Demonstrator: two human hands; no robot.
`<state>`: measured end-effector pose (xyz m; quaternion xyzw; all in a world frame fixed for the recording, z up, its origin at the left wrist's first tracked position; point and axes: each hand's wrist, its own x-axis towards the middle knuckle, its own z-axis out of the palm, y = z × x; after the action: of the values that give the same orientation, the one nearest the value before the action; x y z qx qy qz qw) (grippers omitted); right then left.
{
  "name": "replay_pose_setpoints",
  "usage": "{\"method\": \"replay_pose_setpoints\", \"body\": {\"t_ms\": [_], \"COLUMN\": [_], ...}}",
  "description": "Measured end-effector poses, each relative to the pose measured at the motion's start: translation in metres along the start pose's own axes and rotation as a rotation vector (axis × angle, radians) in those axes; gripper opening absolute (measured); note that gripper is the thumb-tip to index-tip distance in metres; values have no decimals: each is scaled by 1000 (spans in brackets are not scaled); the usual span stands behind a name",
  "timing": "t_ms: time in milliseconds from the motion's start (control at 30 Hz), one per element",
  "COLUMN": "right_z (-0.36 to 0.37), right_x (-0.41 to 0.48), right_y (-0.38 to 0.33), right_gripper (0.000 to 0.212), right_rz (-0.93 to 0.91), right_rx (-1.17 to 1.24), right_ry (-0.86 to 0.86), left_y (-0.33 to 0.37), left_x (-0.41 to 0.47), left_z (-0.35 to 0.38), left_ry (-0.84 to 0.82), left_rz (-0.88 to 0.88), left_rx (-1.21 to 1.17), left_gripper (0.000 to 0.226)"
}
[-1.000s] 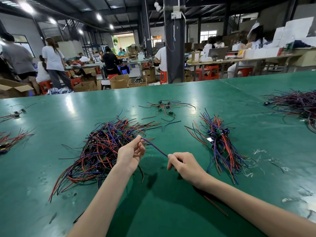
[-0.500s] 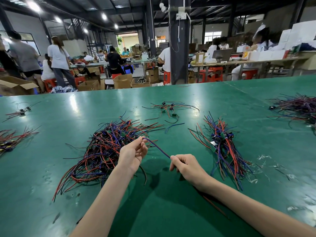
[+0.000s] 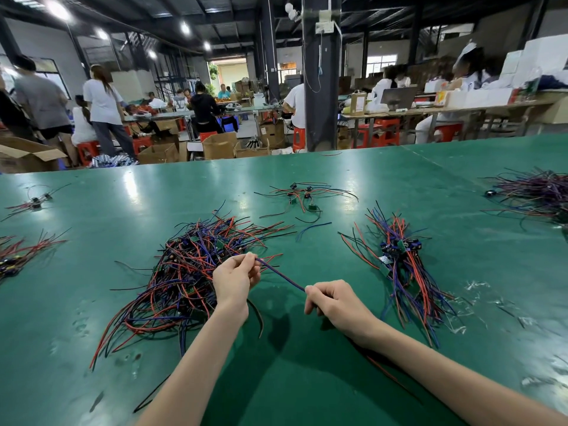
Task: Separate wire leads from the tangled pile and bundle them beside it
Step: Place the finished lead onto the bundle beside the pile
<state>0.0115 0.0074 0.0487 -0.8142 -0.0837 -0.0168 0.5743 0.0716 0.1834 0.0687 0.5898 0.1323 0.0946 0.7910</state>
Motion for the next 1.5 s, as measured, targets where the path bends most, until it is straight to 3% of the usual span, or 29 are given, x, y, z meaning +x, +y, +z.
{"method": "replay_pose_setpoints", "body": {"t_ms": [133, 300, 467, 567, 700, 867, 1100, 1267, 1400, 1500], "right_z": [-1, -2, -2, -3, -3, -3, -4, -4, -4, -4], "right_x": [0, -1, -3, -4, -4, -5, -6, -5, -6, -6], "right_y": [0, -1, -3, -4, -5, -6, -6, -6, -6, -6], "right_gripper": [47, 47, 46, 46, 47, 47, 47, 47, 46, 45], "right_rz": [-1, 13, 16, 23, 29, 29, 36, 35, 37, 33], "right_rx": [12, 46, 57, 65, 51, 53, 46, 49, 47, 37], "right_ry": [-12, -18, -25, -24, -28, -27, -33, -30, -36, -42], "left_y": [-5, -2, 0, 2, 7, 17, 23, 20, 12, 5], "left_x": [-1, -6, -9, -10, -6, -6, -8, -4, -2, -2], "left_z": [-4, -10, -12, -9, -4, -3, -6, -6, -5, -7], "left_ry": [27, 54, 96, 86, 1, -120, -313, -256, -48, 23], "left_rz": [222, 668, 984, 845, 326, -141, -574, -527, -74, 104], "left_rx": [262, 724, 939, 817, 311, -191, -617, -563, -16, 159], "left_gripper": [14, 15, 13, 14, 17, 17, 36, 32, 16, 14]}}
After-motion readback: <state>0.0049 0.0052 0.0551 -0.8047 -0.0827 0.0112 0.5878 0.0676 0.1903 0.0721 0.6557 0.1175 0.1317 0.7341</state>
